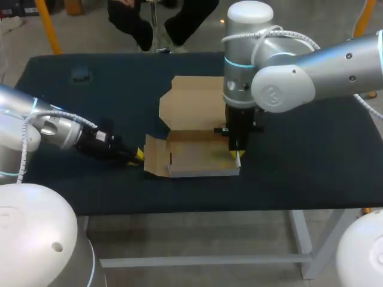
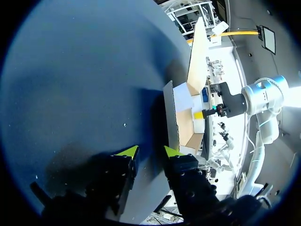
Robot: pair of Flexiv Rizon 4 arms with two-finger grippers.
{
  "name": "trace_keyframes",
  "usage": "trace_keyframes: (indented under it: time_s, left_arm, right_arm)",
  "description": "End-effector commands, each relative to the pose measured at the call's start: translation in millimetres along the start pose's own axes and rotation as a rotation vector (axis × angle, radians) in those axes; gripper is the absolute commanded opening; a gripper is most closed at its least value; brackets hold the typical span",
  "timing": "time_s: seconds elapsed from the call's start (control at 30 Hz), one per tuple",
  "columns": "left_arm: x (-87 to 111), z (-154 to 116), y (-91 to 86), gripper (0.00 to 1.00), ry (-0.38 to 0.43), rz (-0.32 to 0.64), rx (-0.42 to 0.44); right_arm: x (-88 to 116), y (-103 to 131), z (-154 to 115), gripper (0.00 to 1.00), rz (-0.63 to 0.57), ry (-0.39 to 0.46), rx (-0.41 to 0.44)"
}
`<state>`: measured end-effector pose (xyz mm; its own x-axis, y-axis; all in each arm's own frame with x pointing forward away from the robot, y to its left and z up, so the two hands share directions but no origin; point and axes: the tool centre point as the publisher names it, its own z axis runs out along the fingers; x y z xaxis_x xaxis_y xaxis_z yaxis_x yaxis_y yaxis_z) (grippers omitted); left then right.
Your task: Assemble the packaging by folding the flat box into shape, placing the metal phone stand inside, and closing the box properly
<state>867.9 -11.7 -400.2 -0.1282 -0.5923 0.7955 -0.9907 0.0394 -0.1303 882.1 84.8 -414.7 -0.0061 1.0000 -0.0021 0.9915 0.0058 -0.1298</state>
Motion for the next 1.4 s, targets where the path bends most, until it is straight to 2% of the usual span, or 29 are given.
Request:
trace_keyframes:
  time_s: [0.03,0.3,0.9,1.4]
  left_arm:
    - [0.3,5.7,-5.5,0.34,0.001,0.002,-0.012]
    - [6.3,11.3,-7.5,0.32,0.014,0.012,-0.019]
    - [33.9,22.8,-9.5,0.33,0.02,0.047,-0.034]
    - [54.4,34.5,-13.0,0.33,0.008,0.029,-0.039]
  right_arm:
    - [1.2,1.9,0.9,0.0,-0.001,-0.004,0.006]
    - [1.2,1.9,0.9,0.0,-0.001,-0.004,0.006]
    - [1.2,1.9,0.9,0.0,-0.001,-0.004,0.006]
    - [1.2,1.9,0.9,0.0,-0.001,-0.004,0.006]
